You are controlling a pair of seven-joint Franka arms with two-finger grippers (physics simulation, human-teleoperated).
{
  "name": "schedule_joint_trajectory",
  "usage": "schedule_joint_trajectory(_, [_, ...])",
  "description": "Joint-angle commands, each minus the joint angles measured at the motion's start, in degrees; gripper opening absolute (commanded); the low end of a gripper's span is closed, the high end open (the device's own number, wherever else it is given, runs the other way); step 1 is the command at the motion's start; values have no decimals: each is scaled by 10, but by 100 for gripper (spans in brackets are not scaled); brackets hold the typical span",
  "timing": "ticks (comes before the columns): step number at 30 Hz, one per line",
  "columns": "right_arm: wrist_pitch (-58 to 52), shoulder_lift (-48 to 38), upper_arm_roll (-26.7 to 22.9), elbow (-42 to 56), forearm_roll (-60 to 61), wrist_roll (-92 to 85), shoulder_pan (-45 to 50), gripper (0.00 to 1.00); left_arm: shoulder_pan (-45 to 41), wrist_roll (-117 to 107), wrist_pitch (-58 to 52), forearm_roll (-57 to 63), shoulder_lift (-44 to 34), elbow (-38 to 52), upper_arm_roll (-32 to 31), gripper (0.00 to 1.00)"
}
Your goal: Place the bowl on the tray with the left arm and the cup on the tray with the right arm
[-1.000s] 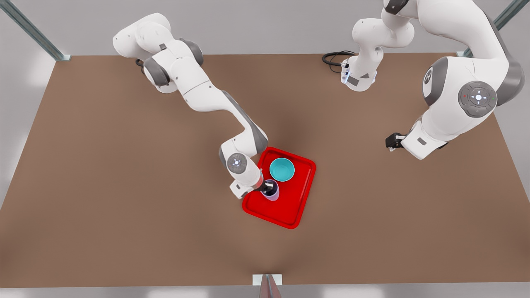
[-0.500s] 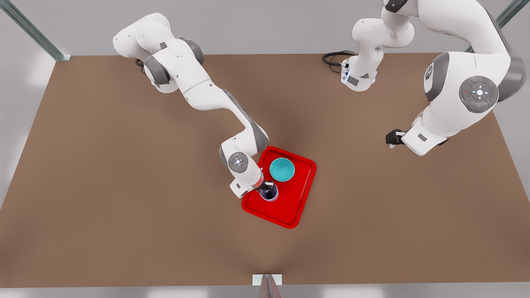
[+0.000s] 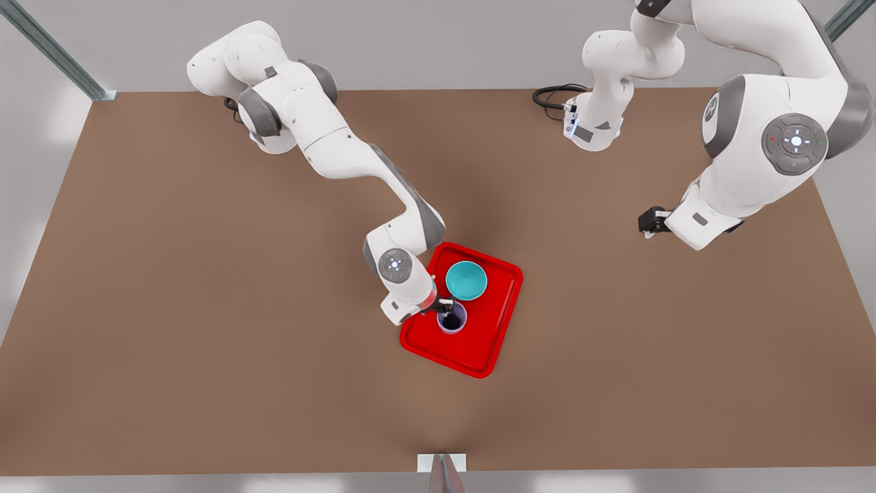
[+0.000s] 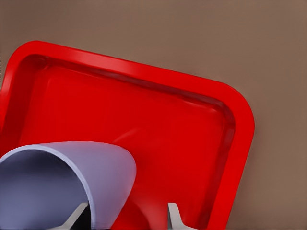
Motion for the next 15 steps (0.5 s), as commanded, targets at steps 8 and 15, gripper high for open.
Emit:
schedule_joint_trajectory(8, [-10,-5,-3,2,1,0,-1,70,-3,-5,-5,1,-7,-1,-1,100])
schedule_joint_trajectory(15, [-33,-31,-5,3,8,1,-2,70,-3,-11,-4,1,-7,-1,-1,100])
